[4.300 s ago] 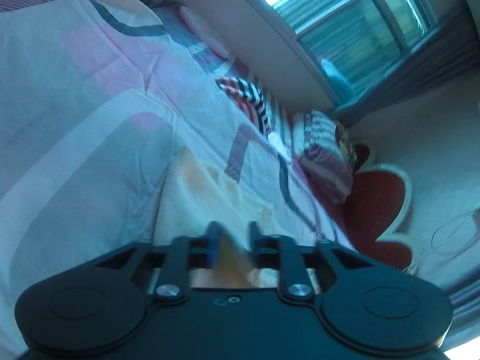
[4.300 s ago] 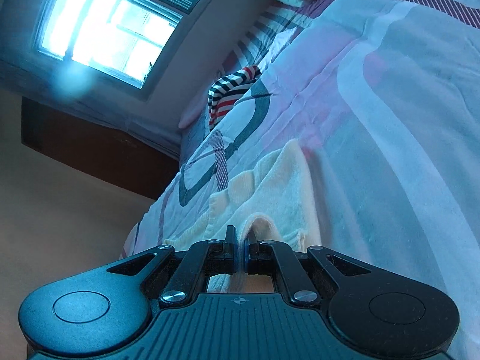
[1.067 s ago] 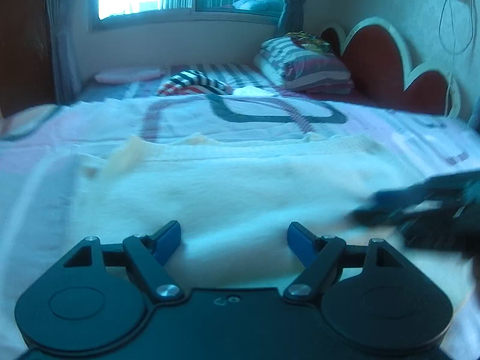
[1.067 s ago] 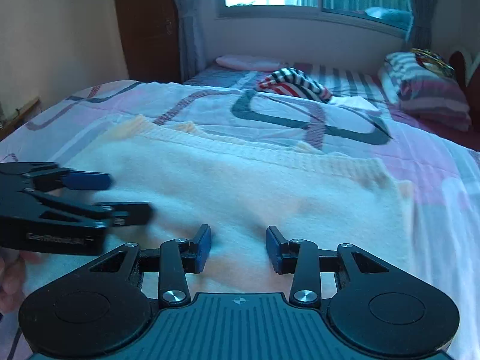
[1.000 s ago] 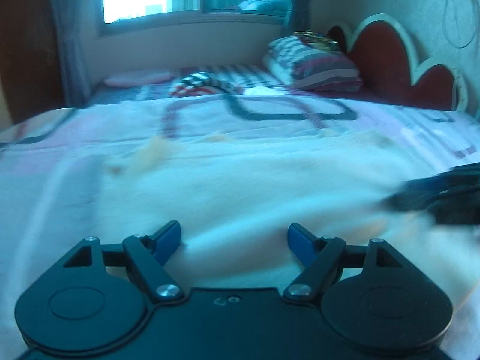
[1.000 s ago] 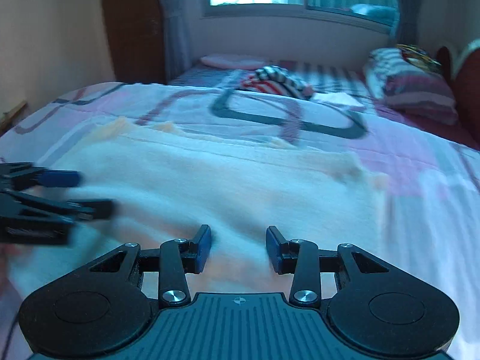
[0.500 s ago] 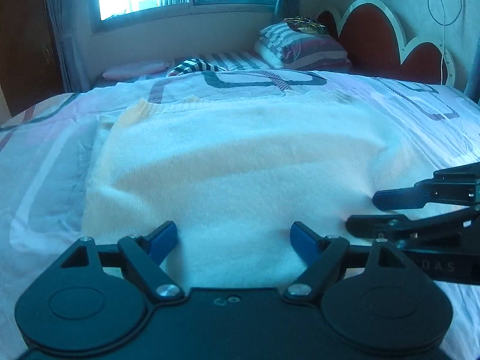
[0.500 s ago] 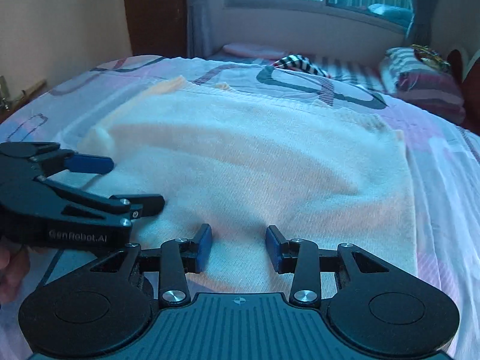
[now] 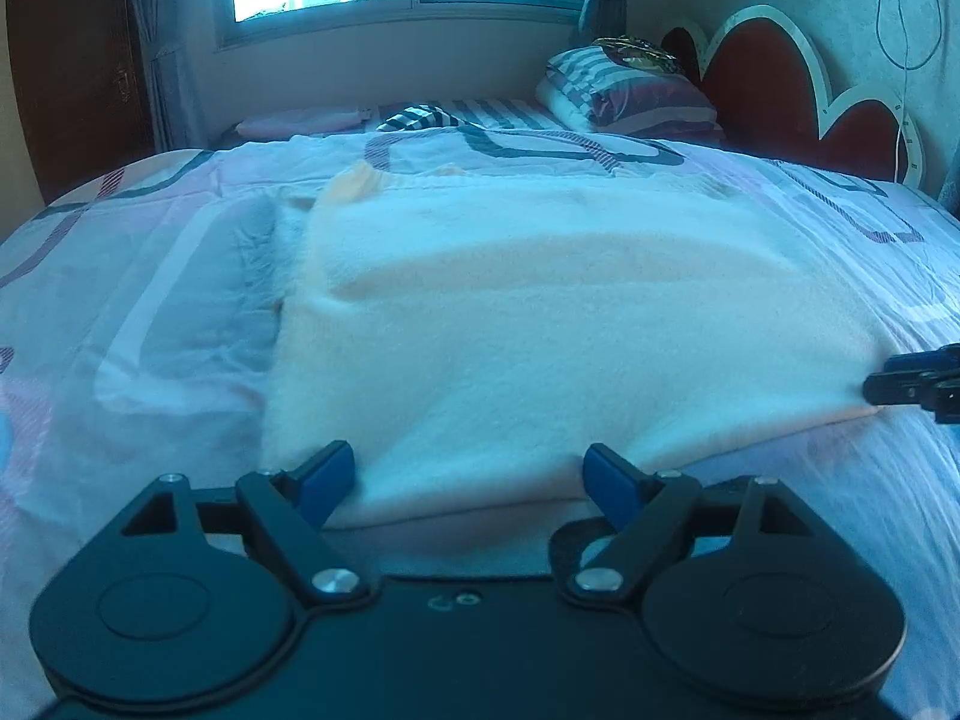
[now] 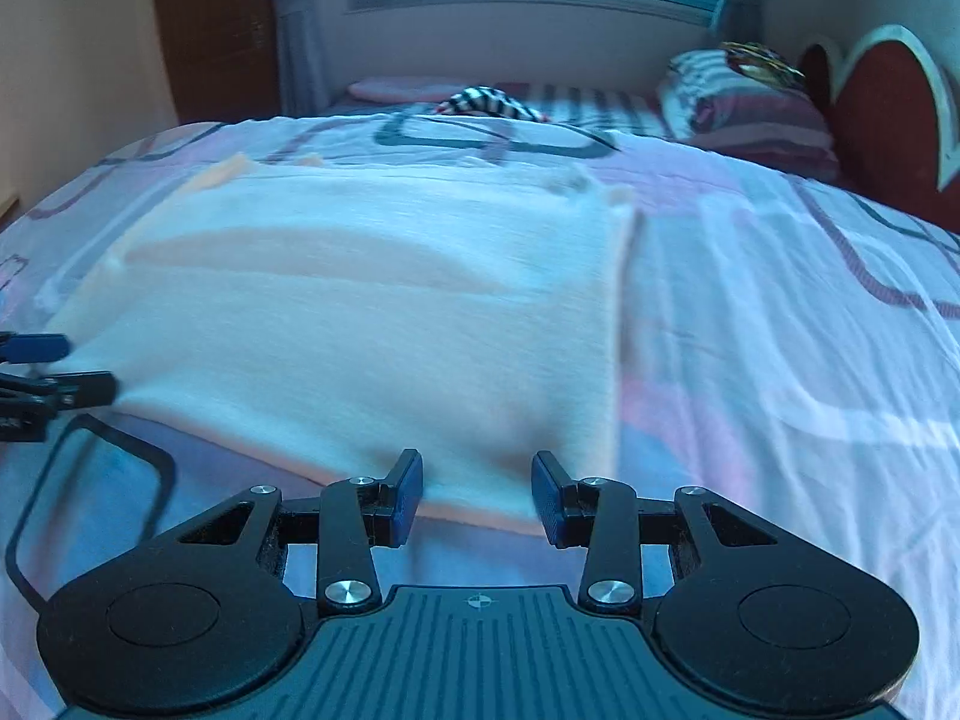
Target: Fold small clothes
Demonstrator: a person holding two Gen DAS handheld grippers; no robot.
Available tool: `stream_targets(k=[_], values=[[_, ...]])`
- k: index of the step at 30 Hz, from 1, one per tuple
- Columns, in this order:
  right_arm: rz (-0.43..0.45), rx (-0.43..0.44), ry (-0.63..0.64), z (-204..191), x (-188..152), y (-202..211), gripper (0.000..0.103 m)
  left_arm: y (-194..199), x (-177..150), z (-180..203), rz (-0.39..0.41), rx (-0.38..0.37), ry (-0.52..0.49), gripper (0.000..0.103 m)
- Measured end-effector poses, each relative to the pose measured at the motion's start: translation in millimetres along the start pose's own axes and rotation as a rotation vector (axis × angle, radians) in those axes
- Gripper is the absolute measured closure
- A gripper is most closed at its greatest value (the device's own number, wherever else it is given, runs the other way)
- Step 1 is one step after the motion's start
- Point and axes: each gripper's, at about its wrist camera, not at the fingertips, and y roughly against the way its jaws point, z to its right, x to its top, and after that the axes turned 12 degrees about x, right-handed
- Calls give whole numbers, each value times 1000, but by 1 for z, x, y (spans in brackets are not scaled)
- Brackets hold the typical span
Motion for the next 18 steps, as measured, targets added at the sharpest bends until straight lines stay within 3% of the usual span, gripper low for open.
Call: stream_targets(k=[3, 7, 14, 18], values=[[-7, -10, 18, -2, -1, 4, 64, 3, 2, 4, -2, 20, -21, 20], [32, -25, 2, -4, 0, 15, 64, 9, 5, -1, -11, 28, 35, 25], [-29, -26, -13, 6, -2, 8, 65, 1, 3, -1, -41, 38, 12, 22], [56, -10, -9, -1, 6, 26, 73, 1, 2, 0, -41, 46, 8, 22]])
